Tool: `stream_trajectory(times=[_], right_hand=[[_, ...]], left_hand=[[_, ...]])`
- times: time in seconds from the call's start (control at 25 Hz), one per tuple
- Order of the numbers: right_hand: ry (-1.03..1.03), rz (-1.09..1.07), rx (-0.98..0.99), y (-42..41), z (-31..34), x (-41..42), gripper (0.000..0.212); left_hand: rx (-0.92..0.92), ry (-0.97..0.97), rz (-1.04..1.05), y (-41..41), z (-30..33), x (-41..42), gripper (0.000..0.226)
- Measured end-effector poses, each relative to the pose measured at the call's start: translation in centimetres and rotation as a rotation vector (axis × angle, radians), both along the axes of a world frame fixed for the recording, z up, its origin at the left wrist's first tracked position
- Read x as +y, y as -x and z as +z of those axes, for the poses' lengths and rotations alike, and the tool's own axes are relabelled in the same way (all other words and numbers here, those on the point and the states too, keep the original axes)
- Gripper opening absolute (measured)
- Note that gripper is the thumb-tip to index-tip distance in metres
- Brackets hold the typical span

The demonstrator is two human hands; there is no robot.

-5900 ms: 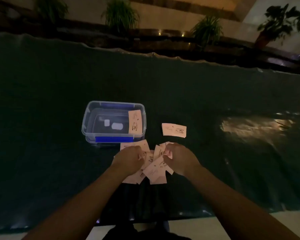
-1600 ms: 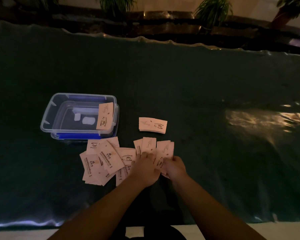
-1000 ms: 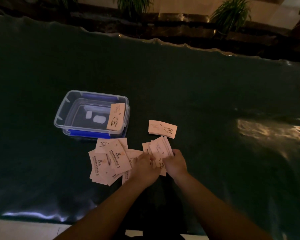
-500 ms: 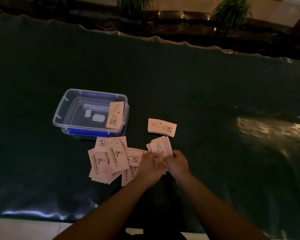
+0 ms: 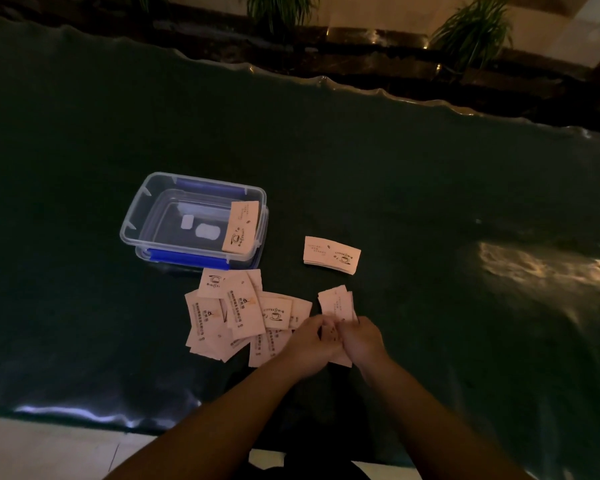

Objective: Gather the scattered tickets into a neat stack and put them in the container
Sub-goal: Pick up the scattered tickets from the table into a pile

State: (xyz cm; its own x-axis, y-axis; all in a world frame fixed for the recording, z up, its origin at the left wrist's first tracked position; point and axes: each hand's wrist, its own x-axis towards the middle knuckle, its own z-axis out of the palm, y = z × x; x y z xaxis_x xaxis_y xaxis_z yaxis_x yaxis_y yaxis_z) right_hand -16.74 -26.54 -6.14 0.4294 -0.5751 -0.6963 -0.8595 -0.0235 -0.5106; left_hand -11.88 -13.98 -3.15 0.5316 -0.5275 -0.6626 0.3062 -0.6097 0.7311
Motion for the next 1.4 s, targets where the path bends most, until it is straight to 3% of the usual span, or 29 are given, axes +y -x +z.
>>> stream_trajectory(times=[0.12, 0.32, 0.44, 0.56, 0.68, 0.8, 0.88, 1.04, 1.24, 1.4], right_hand=[[-0.042, -0.066, 0.018, 0.4, 0.1, 0.2, 0.016], [-0.089, -0.215, -0.053, 1.0, 1.1, 0.3, 0.012], [-0.089, -0.165, -0.091, 0.3, 1.8, 0.4, 0.015], [-0.086, -0.057, -0.114, -1.3, 2.4, 1.5, 0.022], [-0.083, 0.1, -0.128, -3.3, 3.1, 2.9, 0.018], [-0.077, 0.275, -0.126, -5.5, 3.6, 4.0, 0.016], [-0.07, 0.386, -0.116, -6.7, 3.9, 4.6, 0.018], [-0.035, 0.618, -0.086, -8.6, 4.4, 5.3, 0.024], [0.014, 0.842, -0.012, -9.6, 4.4, 6.0, 0.048], [0.202, 1.078, -0.021, -9.3, 4.2, 6.1, 0.052]], left_hand=[[0.025, 0.008, -0.003, 0.2, 0.0, 0.8, 0.03], [-0.1, -0.035, 0.082, -1.0, 0.3, 4.5, 0.028], [-0.243, -0.119, 0.258, -2.5, 0.6, 7.1, 0.025], [-0.388, -0.267, 0.438, -4.5, 0.8, 9.2, 0.042], [-0.278, -0.387, 0.513, -5.7, 1.1, 10.5, 0.063], [-0.055, -0.223, 0.597, -5.0, 1.0, 11.0, 0.052], [-0.013, -0.181, 0.62, -4.2, 1.1, 11.0, 0.048], [0.101, -0.162, 0.671, -3.1, 1.6, 10.1, 0.063], [0.221, -0.067, 0.752, -2.5, 1.4, 9.7, 0.038], [0.297, -0.023, 0.814, -2.1, 1.5, 9.4, 0.038]])
